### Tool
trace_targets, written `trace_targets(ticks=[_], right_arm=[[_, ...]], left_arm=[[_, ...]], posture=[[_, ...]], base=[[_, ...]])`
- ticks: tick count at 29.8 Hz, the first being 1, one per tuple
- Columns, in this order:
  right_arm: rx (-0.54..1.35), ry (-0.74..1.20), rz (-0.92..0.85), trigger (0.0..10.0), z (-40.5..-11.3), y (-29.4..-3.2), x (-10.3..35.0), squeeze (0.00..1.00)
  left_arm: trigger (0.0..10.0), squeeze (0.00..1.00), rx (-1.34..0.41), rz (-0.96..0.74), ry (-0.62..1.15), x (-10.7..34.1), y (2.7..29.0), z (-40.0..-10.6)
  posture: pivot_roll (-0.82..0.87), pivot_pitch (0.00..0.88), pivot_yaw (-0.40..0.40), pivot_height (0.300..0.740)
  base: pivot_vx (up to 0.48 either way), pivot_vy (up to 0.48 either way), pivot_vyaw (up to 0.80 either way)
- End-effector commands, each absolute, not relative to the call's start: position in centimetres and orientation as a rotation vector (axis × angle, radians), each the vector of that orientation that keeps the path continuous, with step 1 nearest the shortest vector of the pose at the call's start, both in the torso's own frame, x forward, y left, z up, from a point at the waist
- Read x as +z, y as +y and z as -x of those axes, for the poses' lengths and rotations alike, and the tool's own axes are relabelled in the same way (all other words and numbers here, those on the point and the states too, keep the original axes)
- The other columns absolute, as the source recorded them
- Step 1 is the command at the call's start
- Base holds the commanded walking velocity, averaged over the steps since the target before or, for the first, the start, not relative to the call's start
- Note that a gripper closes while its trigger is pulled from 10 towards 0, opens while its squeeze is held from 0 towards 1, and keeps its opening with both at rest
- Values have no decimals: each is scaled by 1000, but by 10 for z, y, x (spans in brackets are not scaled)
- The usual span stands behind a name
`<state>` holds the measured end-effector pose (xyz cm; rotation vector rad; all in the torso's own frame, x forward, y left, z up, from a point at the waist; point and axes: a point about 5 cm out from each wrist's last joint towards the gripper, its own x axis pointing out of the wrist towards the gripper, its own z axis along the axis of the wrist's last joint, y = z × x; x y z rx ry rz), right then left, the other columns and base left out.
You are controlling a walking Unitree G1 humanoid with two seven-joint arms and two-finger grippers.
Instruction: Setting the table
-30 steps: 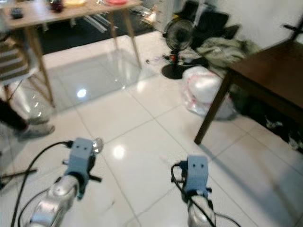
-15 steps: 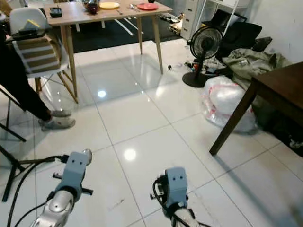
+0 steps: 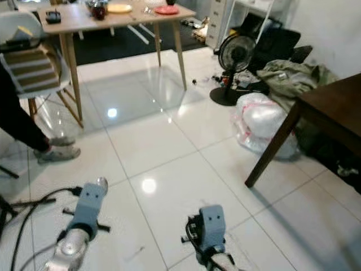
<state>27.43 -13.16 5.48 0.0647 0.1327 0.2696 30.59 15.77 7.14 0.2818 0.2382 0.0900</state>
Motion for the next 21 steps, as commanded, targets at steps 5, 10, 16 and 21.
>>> trace_targets(ticks=[5,10,16,21], right_arm=[[121,172,-26,10000,-272,-154,44,0],[-18,204,-54,10000,-275,-168,40,0],[-189,234,-47,10000,-271,-185,35,0],[-209,167,-5,10000,-271,-185,43,0]], left_arm=[[10000,43,55,-274,223,70,148,-306],[10000,43,22,-252,204,72,145,-307],[10000,27,-16,-192,157,74,141,-307],[10000,24,-20,-152,136,75,142,-308]], posture=[[67,145,79,740],[68,142,77,740],[63,132,69,740],[44,125,73,740]], base=[[480,0,0],[480,0,0],[479,0,0],[461,0,0]])
